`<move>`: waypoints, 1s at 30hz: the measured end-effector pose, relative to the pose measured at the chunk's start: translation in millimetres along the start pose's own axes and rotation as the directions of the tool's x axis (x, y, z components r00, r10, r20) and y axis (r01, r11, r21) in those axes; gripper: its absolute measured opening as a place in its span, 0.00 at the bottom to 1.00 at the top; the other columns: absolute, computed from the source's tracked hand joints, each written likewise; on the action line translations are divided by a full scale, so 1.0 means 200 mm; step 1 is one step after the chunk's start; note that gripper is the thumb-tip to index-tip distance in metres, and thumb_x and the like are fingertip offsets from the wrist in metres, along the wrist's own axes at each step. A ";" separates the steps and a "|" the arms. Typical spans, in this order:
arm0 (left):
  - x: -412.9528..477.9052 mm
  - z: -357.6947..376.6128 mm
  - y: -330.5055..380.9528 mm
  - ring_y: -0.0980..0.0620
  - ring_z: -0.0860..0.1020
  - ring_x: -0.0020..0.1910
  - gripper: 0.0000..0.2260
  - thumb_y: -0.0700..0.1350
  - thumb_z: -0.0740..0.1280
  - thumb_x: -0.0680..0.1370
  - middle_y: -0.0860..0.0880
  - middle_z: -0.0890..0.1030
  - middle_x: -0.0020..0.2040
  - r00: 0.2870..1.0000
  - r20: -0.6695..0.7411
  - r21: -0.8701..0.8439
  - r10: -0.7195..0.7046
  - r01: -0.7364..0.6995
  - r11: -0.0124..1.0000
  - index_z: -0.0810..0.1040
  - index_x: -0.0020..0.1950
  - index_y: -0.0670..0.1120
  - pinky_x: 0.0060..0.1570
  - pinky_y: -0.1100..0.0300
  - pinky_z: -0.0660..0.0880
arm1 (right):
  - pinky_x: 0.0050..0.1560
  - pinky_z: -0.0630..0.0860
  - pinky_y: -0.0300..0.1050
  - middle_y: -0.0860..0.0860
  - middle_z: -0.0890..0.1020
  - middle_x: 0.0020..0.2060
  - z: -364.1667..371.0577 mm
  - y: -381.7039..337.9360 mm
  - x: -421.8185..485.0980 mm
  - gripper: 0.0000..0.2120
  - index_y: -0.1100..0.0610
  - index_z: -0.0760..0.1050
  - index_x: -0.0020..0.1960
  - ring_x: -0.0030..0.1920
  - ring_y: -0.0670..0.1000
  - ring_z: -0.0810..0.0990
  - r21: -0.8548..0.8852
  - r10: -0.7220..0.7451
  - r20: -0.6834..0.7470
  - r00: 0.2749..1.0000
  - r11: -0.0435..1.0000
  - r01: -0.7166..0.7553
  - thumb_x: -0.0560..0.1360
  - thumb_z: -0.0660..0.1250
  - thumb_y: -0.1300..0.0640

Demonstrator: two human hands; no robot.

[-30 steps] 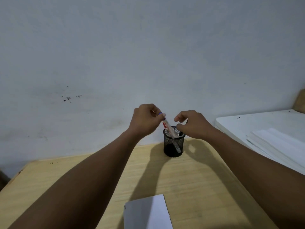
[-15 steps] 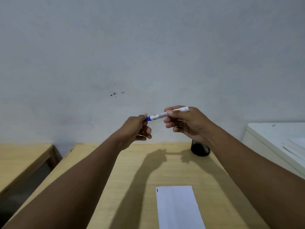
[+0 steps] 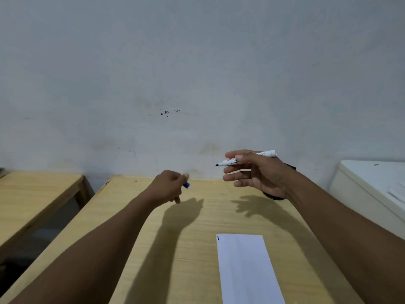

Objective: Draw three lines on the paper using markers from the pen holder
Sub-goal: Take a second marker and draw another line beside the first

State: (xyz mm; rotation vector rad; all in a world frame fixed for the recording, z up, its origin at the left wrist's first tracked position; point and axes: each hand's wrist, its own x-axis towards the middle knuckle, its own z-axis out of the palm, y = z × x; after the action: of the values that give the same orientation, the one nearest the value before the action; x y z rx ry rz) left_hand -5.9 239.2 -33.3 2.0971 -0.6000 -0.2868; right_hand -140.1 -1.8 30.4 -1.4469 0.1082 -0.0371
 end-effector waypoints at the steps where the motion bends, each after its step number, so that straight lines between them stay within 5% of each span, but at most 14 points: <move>1: -0.01 0.02 -0.03 0.49 0.81 0.28 0.20 0.55 0.63 0.83 0.40 0.83 0.35 0.998 0.061 0.145 0.001 -0.010 0.989 0.78 0.38 0.43 0.38 0.56 0.75 | 0.41 0.81 0.49 0.62 0.86 0.46 0.00 0.02 -0.01 0.12 0.64 0.81 0.60 0.47 0.62 0.86 -0.027 0.028 -0.001 1.000 0.999 -0.028 0.79 0.67 0.61; 4: -0.05 0.13 -0.11 0.50 0.80 0.34 0.17 0.58 0.67 0.80 0.45 0.84 0.40 0.983 0.180 0.425 -0.040 -0.041 0.904 0.76 0.38 0.47 0.38 0.55 0.74 | 0.34 0.76 0.44 0.59 0.84 0.39 0.01 0.14 -0.02 0.06 0.61 0.82 0.53 0.37 0.55 0.83 -0.159 0.043 -0.053 0.998 0.986 -0.051 0.77 0.70 0.61; 9: -0.11 0.28 -0.22 0.46 0.78 0.41 0.14 0.57 0.65 0.76 0.52 0.78 0.35 0.988 0.154 0.539 -0.017 -0.069 0.839 0.73 0.35 0.50 0.33 0.57 0.67 | 0.25 0.62 0.38 0.53 0.76 0.26 0.08 0.39 -0.06 0.05 0.57 0.78 0.42 0.23 0.49 0.69 -0.274 -0.004 -0.206 0.978 0.960 -0.053 0.73 0.73 0.62; 15: -0.11 0.29 -0.24 0.49 0.79 0.44 0.15 0.62 0.68 0.75 0.52 0.81 0.41 0.987 0.159 0.524 0.015 -0.097 0.846 0.75 0.38 0.53 0.38 0.57 0.70 | 0.23 0.61 0.36 0.59 0.77 0.28 0.13 0.58 -0.16 0.06 0.59 0.78 0.40 0.23 0.52 0.71 -0.099 0.036 -0.271 0.962 0.993 -0.065 0.75 0.71 0.64; 25: -0.12 0.29 -0.23 0.49 0.79 0.47 0.15 0.63 0.68 0.76 0.51 0.82 0.44 0.985 0.175 0.541 0.015 -0.108 0.834 0.75 0.40 0.53 0.42 0.55 0.73 | 0.27 0.60 0.44 0.58 0.80 0.30 0.15 0.68 -0.19 0.04 0.59 0.79 0.42 0.26 0.53 0.75 -0.153 0.015 -0.289 0.957 0.986 -0.062 0.75 0.67 0.62; 30: -0.13 0.26 -0.17 0.51 0.80 0.50 0.24 0.69 0.70 0.71 0.52 0.82 0.47 0.969 0.233 0.487 -0.079 -0.046 0.872 0.79 0.48 0.49 0.48 0.54 0.77 | 0.27 0.61 0.44 0.58 0.80 0.30 0.14 0.69 -0.19 0.05 0.57 0.79 0.41 0.26 0.54 0.75 -0.156 0.013 -0.294 0.956 0.986 -0.061 0.75 0.66 0.62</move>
State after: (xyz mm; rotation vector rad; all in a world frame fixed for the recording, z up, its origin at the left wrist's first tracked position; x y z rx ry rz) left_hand -39.2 230.4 -91.3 2.5797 -0.8750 -0.4475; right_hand -181.1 47.0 -100.1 -1.5964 0.3888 -0.2161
